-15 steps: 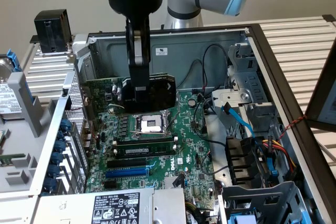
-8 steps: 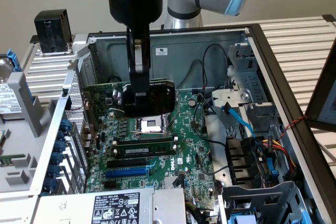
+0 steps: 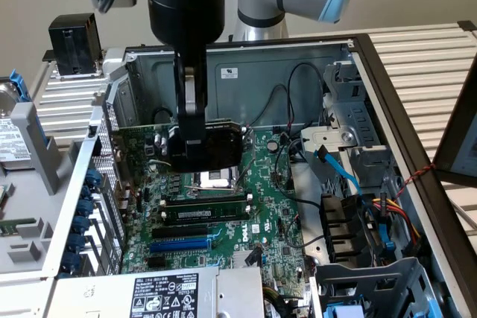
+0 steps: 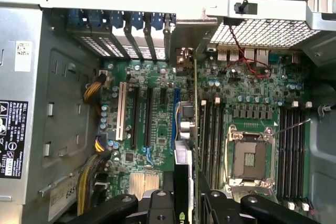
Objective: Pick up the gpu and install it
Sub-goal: 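Insert the gpu into the slot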
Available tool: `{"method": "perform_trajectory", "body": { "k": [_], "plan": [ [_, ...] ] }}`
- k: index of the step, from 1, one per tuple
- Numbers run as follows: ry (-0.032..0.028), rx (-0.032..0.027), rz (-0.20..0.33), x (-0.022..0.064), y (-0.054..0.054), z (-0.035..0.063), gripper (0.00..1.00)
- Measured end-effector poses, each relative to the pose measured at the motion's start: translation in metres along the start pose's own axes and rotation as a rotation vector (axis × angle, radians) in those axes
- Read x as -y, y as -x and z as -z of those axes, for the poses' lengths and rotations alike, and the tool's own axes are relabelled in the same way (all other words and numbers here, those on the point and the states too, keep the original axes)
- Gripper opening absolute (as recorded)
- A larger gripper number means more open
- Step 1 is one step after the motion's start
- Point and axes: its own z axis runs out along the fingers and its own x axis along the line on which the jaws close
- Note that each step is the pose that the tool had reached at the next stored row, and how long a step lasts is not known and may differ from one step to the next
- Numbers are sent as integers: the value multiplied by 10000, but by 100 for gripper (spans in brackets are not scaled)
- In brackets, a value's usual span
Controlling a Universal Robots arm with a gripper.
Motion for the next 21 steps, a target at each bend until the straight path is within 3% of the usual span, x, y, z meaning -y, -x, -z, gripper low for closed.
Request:
{"method": "perform_trajectory", "body": {
  "k": [5,18,21],
  "plan": [
    [0,50,-80,-46,0,-54,27],
    [-3,313,-217,-68,-74,-203,27],
    [0,330,-219,-67,-99,-257,27]
  ]
}}
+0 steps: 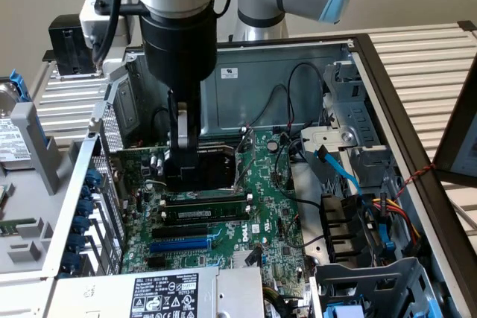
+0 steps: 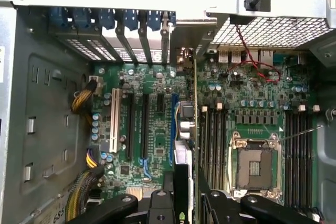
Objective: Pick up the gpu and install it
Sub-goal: 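Insert the gpu into the slot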
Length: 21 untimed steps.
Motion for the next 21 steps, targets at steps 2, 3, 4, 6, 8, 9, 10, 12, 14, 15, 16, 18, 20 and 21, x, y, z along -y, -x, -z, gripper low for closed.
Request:
{"method": "perform_trajectory", "body": {
  "k": [2,3,4,6,8,9,10,12,14,15,16,18,20,21],
  "plan": [
    [0,3,-5,1,-12,-36,27],
    [0,4,-8,2,-16,-54,27],
    [0,6,-9,3,-20,-73,27],
    [-1,11,-12,5,-28,-109,27],
    [0,13,-14,7,-37,-145,27],
    [0,16,-15,8,-41,-163,27],
    [0,18,-16,9,-45,-181,27],
    [0,25,-18,10,-52,-218,27],
    [-1,31,-18,11,-58,-254,27],
    [0,31,-18,11,-61,-271,27],
    [0,34,-18,11,-64,-290,27],
    [0,41,-18,11,-71,-325,27],
    [0,49,-17,11,-82,-362,27],
    [1,51,-17,10,-88,-380,27]
  ]
}}
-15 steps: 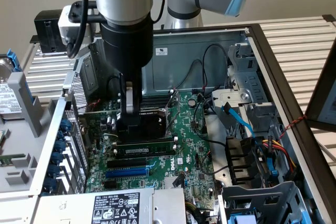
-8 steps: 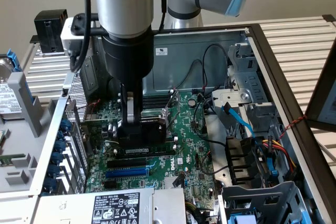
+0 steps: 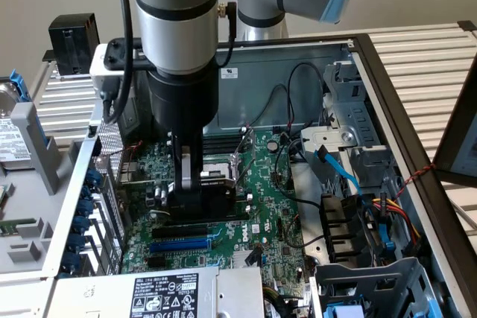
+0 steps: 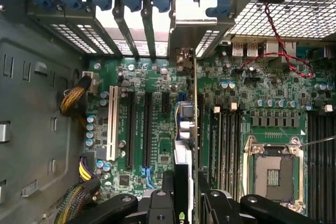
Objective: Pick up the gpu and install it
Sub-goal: 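Insert the gpu into the slot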
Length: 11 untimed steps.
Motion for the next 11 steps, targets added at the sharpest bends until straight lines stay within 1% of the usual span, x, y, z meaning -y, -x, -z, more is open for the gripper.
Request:
{"method": "perform_trajectory", "body": {
  "k": [6,11],
  "plan": [
    [0,22,-4,-12,-14,-110,27],
    [-1,71,-32,-60,-5,-166,27]
  ]
}}
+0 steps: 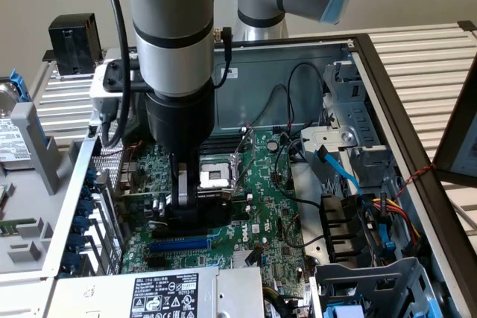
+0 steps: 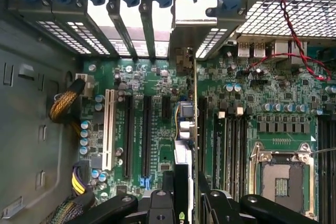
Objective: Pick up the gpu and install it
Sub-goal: 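Insert the gpu into the slot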
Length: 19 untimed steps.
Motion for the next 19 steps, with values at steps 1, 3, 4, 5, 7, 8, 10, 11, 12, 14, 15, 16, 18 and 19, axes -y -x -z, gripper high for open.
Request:
{"method": "perform_trajectory", "body": {
  "k": [1,3,4,5,7,8,10,11,12,14,15,16,18,19],
  "plan": [
    [0,9,-9,-6,3,-8,27],
    [1,26,-21,-22,2,-25,27],
    [1,33,-29,-33,2,-36,27],
    [-1,43,-35,-41,2,-47,27],
    [-1,77,-46,-45,1,-64,27],
    [1,103,-56,-46,0,-69,27],
    [-1,130,-84,-50,3,-78,27],
    [-2,134,-93,-53,2,-83,27],
    [-2,134,-95,-54,2,-85,27],
    [-2,138,-97,-55,-8,-89,27],
    [-3,139,-98,-57,-9,-92,27],
    [-1,138,-99,-60,-14,-92,27],
    [-3,140,-103,-69,-16,-97,27],
    [-2,140,-109,-74,-18,-99,27]
  ]
}}
